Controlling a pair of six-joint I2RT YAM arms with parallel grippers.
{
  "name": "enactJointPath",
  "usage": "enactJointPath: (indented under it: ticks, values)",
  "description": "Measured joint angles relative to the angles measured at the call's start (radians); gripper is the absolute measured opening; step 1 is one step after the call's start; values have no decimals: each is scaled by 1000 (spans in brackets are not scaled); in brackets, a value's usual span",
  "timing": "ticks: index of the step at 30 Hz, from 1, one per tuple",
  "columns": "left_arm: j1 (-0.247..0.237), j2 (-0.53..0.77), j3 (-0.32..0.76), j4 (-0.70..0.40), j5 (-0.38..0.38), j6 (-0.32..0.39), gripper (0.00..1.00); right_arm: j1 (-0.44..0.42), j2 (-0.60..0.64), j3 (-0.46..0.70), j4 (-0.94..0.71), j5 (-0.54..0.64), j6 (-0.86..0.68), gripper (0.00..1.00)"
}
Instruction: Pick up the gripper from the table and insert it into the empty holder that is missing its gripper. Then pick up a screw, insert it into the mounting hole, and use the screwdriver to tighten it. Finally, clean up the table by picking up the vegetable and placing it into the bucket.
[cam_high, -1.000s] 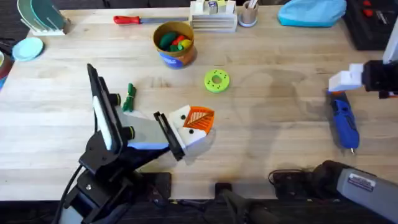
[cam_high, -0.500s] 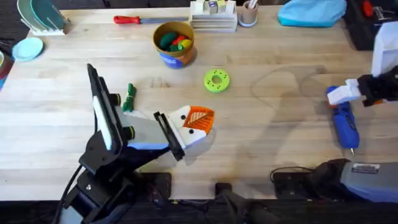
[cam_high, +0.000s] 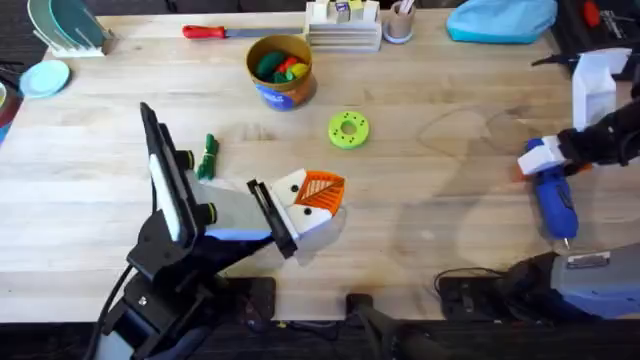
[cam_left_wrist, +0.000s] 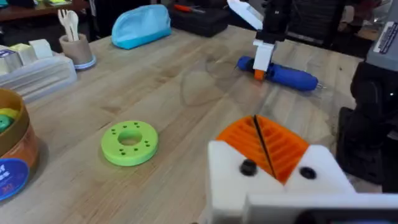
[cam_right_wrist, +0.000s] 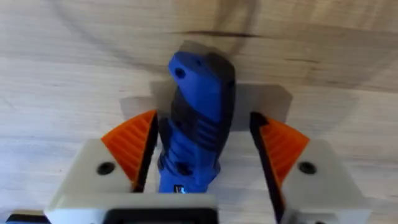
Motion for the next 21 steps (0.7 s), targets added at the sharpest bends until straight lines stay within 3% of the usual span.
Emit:
enactJointPath:
  ticks: [6,11,21]
  values:
    - [0,0,0,0,0,0,5,-6,0,0,14,10,-6,517]
    - [0,0,0,0,0,0,4,-9,0,0,31,18,-12,47]
    - [0,0,0,0,0,0,4,-6,-4,0,44,1,42,20]
